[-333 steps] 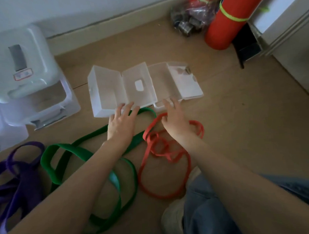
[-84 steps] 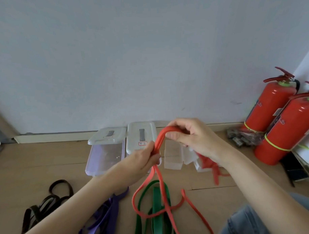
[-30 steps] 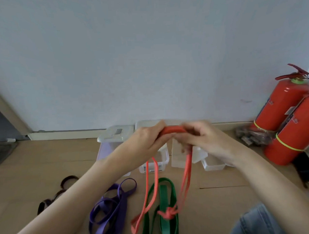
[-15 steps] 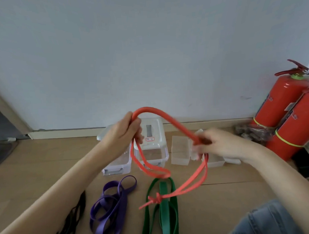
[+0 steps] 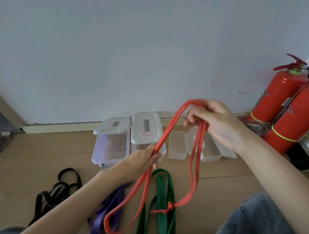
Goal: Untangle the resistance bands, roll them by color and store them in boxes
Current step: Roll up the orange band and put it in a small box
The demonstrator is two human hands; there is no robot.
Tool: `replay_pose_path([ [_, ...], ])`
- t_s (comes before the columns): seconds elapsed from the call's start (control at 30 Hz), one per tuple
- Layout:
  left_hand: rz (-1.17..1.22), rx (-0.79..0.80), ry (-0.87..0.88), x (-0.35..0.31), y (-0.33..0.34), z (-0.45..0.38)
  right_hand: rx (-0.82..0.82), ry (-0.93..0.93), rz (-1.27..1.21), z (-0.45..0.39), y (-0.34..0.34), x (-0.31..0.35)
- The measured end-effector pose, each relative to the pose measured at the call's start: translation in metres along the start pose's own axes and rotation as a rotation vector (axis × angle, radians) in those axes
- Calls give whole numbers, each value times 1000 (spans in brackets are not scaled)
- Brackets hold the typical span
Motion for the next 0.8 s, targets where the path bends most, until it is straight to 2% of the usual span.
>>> replay_pose_path([
  [0.07,-42,10,-82,16,5,4,-77,-33,-66,-1,-12,1],
  [0.13,-9,-72,-41,16,-1,6,-11,57,56,1,-17,-2],
  [0.2,91,-224,-5,7,-14,6,117,267,364,5,-18,-13],
  [0.27,238,-409,16,-2,-31,9,268,478,777,10,-20,-29],
  [0.33,228,-543,47,-11,-46,15,418,612,1133,14,-19,-42],
  [0.37,188,-558,59,-15,-50,17,456,646,1194,15,-17,-46],
  [0.4,118,-535,69,-21,-52,18,482,637,1182,16,-13,-47],
  [0.53,-179,-343,116,-37,-36,11,415,354,594,10,27,-33],
  [0.67,-172,-291,114,-36,-28,4,315,165,609,4,49,-32],
  [0.73,-115,-253,75,-27,-27,4,286,133,639,2,43,-26],
  [0.8,-14,-191,28,-18,-24,7,221,129,559,0,31,-18],
])
Point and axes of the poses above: each hand's wrist, its own z-axis away from the middle knuckle, its own y-axis out of the palm, x = y × z, the point moved 3 cm from there along -z, towards the middle knuckle, and after that the axes turned 1 degree about x, right-handed, at the moved point
